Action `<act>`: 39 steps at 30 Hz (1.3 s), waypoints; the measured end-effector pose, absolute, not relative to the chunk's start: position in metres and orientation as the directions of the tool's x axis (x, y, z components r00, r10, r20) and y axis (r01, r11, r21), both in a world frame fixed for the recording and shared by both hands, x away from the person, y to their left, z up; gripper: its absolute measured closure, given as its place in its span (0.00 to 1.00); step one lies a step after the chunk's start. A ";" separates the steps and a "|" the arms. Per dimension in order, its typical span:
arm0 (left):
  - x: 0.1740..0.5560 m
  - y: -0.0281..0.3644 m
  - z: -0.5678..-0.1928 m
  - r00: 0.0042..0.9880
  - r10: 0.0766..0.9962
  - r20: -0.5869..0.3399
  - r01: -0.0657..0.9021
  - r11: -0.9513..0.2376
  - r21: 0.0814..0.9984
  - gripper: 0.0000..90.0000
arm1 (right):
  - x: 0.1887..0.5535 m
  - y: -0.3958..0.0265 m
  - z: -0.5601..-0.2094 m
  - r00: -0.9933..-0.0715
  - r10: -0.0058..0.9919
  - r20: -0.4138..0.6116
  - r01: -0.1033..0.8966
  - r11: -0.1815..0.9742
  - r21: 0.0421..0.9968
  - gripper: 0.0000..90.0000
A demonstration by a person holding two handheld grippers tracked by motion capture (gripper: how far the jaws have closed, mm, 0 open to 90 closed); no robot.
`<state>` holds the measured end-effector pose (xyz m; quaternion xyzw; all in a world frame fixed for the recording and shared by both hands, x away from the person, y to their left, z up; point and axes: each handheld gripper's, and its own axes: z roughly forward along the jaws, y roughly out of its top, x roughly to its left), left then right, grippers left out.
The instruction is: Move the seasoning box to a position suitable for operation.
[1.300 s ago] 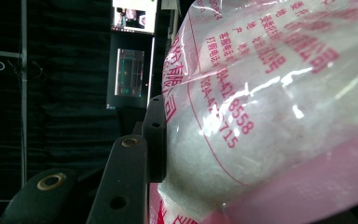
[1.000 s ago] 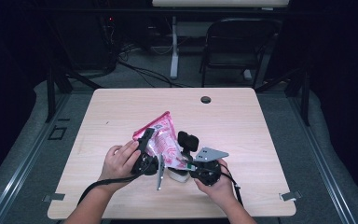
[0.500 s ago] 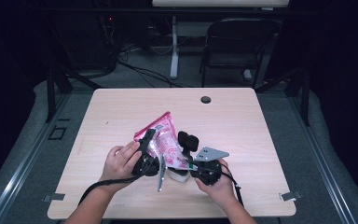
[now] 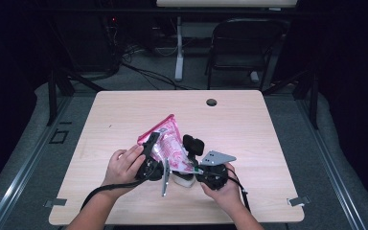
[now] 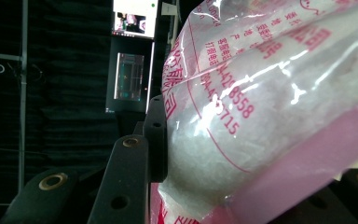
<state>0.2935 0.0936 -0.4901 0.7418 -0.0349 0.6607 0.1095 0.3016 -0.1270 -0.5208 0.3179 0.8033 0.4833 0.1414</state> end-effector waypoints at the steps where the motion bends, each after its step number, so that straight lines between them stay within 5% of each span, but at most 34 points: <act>1: 0.294 0.094 -0.490 0.124 0.093 0.988 -0.196 -0.974 0.116 0.76 | 0.302 -0.127 -0.521 -0.758 0.647 0.080 0.374 0.331 0.866 0.98; 39: 0.298 0.099 -0.490 0.138 0.091 0.986 -0.192 -0.975 0.116 0.76 | 0.301 -0.130 -0.517 -0.756 0.649 0.089 0.359 0.296 0.885 0.82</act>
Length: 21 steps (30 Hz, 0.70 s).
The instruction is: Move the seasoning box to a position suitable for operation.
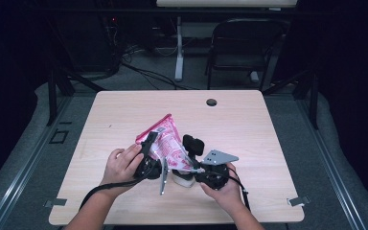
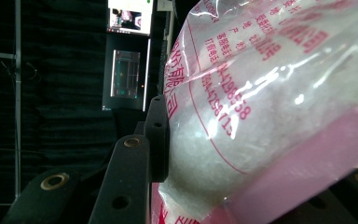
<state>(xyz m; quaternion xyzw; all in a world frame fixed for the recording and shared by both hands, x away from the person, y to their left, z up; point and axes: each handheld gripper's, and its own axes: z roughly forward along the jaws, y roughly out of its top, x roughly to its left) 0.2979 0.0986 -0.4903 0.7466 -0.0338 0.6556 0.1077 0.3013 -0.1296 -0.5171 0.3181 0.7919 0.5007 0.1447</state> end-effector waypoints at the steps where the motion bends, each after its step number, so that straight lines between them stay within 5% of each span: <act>1: 0.298 0.099 -0.490 0.138 0.089 0.986 -0.190 -0.975 0.115 0.76 | 0.302 -0.130 -0.517 -0.754 0.650 0.091 0.358 0.291 0.887 0.79; 8: 0.300 0.101 -0.492 0.152 0.095 0.984 -0.175 -0.977 0.121 0.76 | 0.303 -0.132 -0.518 -0.748 0.656 0.100 0.365 0.281 0.888 0.73; 21: 0.304 0.104 -0.495 0.159 0.095 0.983 -0.166 -0.979 0.121 0.77 | 0.298 -0.132 -0.511 -0.763 0.639 0.093 0.338 0.273 0.901 0.81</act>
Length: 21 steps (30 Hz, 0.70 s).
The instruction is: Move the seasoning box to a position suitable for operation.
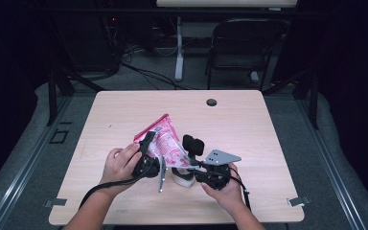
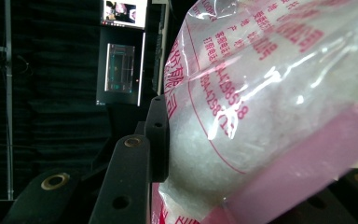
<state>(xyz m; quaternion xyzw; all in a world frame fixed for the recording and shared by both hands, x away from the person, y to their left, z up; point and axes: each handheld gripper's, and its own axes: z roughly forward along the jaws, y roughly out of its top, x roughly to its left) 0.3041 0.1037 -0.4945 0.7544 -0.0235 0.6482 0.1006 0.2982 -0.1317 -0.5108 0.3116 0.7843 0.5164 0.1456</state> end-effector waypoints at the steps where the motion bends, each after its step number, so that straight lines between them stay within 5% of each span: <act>1: 0.304 0.104 -0.495 0.164 0.098 0.982 -0.162 -0.979 0.125 0.77 | 0.298 -0.132 -0.511 -0.764 0.639 0.094 0.338 0.271 0.901 0.81; 12: 0.310 0.110 -0.496 0.172 0.108 0.979 -0.146 -0.980 0.134 0.77 | 0.297 -0.135 -0.506 -0.760 0.644 0.089 0.325 0.259 0.910 0.77; 21: 0.311 0.112 -0.496 0.176 0.117 0.977 -0.141 -0.980 0.142 0.77 | 0.295 -0.135 -0.502 -0.770 0.632 0.086 0.321 0.268 0.908 0.85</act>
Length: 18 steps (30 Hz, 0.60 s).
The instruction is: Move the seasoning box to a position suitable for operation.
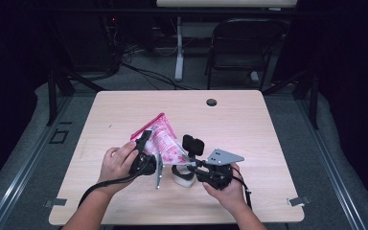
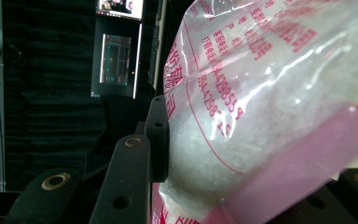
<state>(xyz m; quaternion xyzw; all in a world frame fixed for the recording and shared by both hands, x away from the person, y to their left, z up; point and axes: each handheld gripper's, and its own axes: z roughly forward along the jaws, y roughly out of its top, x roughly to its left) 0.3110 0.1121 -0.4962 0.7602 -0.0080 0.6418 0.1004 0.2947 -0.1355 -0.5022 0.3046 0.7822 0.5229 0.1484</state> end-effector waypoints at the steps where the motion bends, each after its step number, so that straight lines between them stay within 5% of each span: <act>1: 0.311 0.112 -0.496 0.176 0.117 0.977 -0.141 -0.980 0.142 0.77 | 0.295 -0.135 -0.502 -0.770 0.632 0.086 0.321 0.268 0.908 0.85; 18: 0.313 0.114 -0.497 0.187 0.121 0.975 -0.130 -0.981 0.146 0.77 | 0.291 -0.138 -0.494 -0.783 0.618 0.076 0.290 0.254 0.923 0.83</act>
